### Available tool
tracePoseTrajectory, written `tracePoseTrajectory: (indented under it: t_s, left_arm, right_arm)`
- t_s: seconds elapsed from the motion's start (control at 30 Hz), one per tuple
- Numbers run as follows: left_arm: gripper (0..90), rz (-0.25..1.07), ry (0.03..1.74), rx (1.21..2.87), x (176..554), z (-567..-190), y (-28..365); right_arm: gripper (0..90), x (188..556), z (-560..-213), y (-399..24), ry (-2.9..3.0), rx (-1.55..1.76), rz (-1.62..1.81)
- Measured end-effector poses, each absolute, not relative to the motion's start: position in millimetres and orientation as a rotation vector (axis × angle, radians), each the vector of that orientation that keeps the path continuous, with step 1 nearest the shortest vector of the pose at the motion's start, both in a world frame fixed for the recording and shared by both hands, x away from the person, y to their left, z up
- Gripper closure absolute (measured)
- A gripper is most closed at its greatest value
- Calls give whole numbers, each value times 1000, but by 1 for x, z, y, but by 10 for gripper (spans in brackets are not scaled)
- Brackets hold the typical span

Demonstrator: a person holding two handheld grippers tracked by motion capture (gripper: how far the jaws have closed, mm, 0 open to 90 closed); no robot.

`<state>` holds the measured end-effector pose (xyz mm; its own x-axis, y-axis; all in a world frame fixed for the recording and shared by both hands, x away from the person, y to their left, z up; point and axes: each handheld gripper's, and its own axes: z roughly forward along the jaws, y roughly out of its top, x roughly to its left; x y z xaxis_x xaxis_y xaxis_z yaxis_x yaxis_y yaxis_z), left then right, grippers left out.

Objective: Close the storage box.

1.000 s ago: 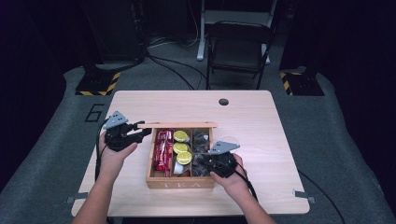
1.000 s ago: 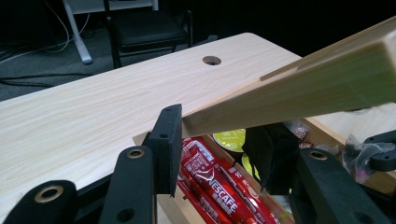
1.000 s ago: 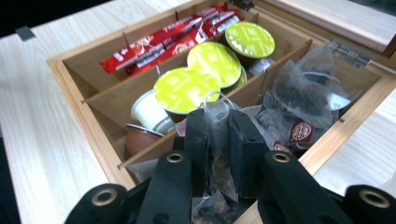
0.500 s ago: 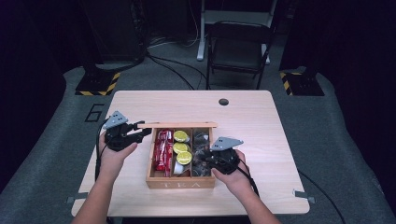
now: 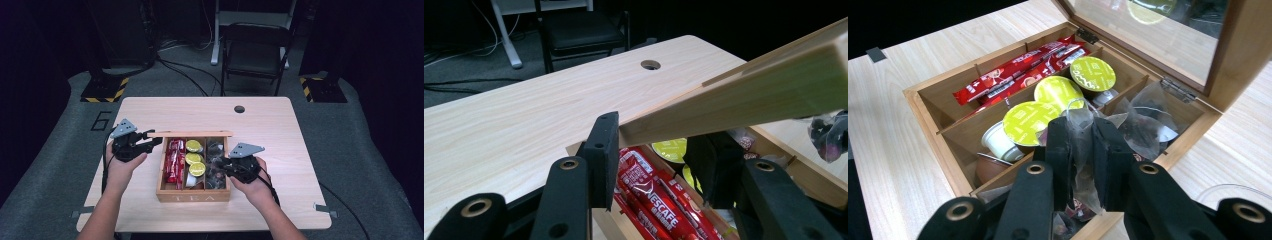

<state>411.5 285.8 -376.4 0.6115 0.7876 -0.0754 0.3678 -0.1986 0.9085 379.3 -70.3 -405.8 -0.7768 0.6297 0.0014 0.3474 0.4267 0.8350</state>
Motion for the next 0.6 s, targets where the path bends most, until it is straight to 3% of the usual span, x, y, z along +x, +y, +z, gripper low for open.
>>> tracePoseTrajectory:
  t_s: [0.6]
  left_arm:
    - [570,505,936,1804,412,-376,286]
  right_arm:
    - [790,388,-394,-93,2327,871,1278]
